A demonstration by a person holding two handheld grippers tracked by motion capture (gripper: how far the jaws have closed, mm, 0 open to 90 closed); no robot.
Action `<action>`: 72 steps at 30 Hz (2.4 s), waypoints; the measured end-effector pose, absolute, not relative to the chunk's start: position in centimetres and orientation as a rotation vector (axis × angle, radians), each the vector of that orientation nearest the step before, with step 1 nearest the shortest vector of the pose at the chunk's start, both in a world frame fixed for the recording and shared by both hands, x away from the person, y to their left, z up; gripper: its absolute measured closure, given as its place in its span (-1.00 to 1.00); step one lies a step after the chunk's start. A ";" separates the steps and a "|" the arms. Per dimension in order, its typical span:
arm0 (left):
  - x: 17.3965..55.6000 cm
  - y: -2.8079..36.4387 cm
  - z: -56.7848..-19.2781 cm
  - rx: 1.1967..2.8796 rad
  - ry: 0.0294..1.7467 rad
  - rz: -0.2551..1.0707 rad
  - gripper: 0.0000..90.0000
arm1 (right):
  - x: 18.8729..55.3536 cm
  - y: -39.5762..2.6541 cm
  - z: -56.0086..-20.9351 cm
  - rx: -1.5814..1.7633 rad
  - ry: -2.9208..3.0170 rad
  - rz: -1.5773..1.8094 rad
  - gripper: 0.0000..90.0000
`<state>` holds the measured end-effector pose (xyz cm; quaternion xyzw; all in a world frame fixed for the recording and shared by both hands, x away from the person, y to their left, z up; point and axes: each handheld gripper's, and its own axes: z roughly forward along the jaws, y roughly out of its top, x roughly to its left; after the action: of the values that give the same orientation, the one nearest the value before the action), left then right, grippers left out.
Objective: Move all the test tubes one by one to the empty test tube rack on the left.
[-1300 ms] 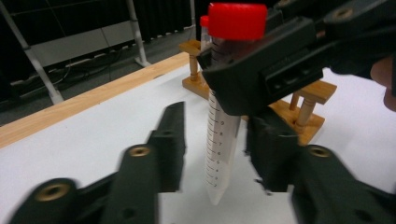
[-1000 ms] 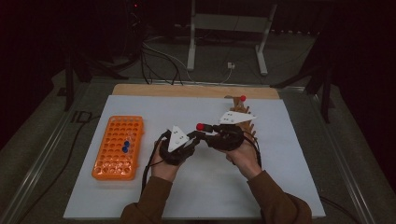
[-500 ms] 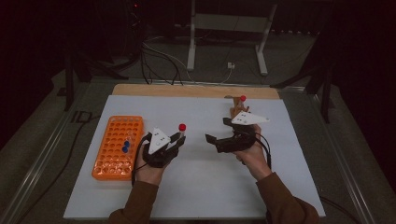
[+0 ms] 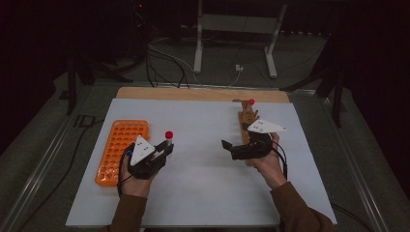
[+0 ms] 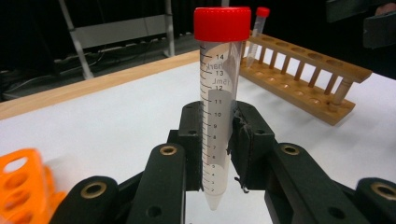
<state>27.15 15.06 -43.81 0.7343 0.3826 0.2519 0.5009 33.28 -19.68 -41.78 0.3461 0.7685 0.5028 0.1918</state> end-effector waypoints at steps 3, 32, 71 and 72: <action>26.8 15.9 -43.9 1.770 0.937 0.614 0.68 | 33.3 -20.1 -42.0 0.987 2.150 1.412 -1.00; 23.3 24.3 -46.0 1.772 1.014 0.694 0.67 | 32.9 -21.8 -42.6 1.036 2.117 1.436 -1.00; 23.1 24.3 -47.7 1.918 1.164 0.629 0.27 | 32.9 -22.0 -42.9 1.047 2.120 1.442 -1.00; 23.0 24.4 -47.6 1.904 1.165 0.634 0.21 | 33.0 -22.1 -42.9 1.047 2.120 1.441 -1.00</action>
<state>22.99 24.42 -47.56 0.7524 0.4602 0.2506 0.3991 32.96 -22.06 -42.92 0.3717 0.7523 0.5114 0.1853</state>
